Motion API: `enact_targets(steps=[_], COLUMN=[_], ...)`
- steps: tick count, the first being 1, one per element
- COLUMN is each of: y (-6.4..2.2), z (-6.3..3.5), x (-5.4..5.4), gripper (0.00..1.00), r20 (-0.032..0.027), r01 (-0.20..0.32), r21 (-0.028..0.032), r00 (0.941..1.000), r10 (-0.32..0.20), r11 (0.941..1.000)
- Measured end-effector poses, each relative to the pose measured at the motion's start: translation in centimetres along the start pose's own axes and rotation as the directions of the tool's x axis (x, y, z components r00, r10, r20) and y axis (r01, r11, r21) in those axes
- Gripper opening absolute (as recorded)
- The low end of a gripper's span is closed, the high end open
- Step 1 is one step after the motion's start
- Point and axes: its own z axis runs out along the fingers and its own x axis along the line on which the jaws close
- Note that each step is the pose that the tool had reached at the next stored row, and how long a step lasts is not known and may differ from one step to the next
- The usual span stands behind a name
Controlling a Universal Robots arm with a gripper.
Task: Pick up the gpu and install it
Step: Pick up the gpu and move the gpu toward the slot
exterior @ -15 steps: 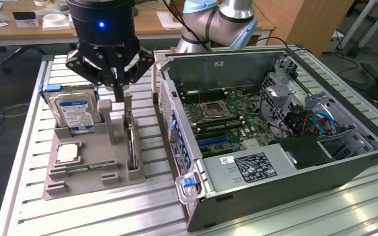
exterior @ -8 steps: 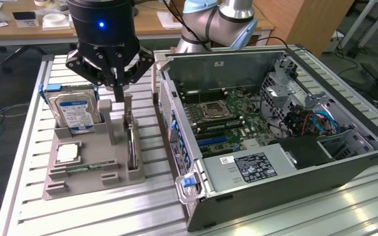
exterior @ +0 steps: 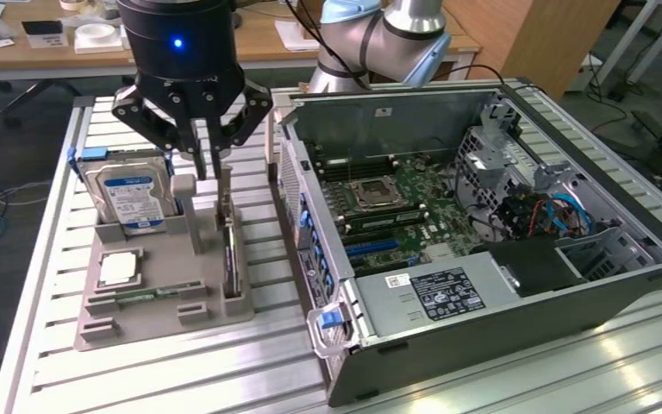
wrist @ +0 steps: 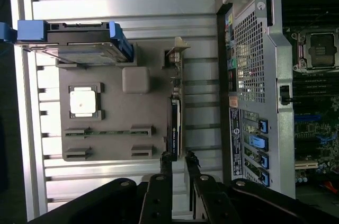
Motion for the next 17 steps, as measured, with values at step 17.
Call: enact_targets(steps=[17], y=[-0.01], z=[0.23], x=[0.01], gripper=[0.47], r20=[0.0001], r01=[0.0], r21=[-0.0002], r00=[1.0], r10=[0.0], r11=[1.0])
